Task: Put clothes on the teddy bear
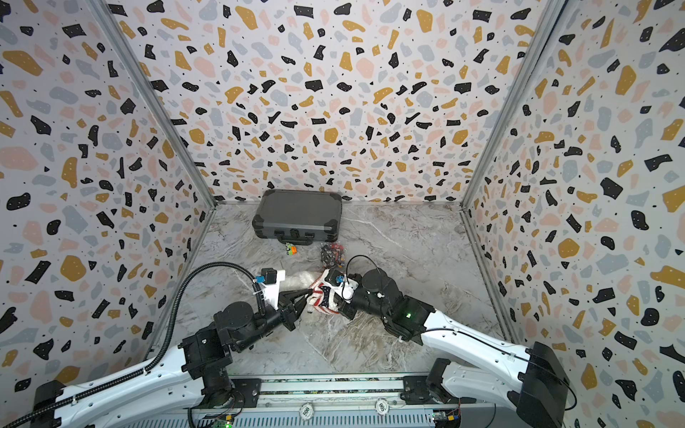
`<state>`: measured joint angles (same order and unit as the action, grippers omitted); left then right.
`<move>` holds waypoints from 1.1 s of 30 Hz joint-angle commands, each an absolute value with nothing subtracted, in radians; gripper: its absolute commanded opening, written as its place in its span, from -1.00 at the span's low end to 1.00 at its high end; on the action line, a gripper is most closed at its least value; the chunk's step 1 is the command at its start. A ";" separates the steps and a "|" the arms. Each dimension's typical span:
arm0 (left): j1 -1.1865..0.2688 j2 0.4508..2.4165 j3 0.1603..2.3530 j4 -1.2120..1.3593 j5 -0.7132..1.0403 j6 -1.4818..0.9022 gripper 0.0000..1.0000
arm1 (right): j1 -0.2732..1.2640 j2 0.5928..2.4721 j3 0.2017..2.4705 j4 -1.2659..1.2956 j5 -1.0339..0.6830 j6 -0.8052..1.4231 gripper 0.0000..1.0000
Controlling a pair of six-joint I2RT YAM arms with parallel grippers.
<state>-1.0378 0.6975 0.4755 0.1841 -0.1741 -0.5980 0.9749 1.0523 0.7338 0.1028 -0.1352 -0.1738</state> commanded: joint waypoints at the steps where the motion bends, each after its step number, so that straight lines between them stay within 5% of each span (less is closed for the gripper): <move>1: -1.034 0.670 0.505 0.177 -0.193 -0.574 -0.96 | 0.989 1.020 0.743 0.127 -0.107 -0.187 -1.00; 33: -0.949 0.595 0.530 -0.061 -0.401 -0.681 -1.00 | 1.193 0.929 0.674 0.161 0.174 -0.302 -1.00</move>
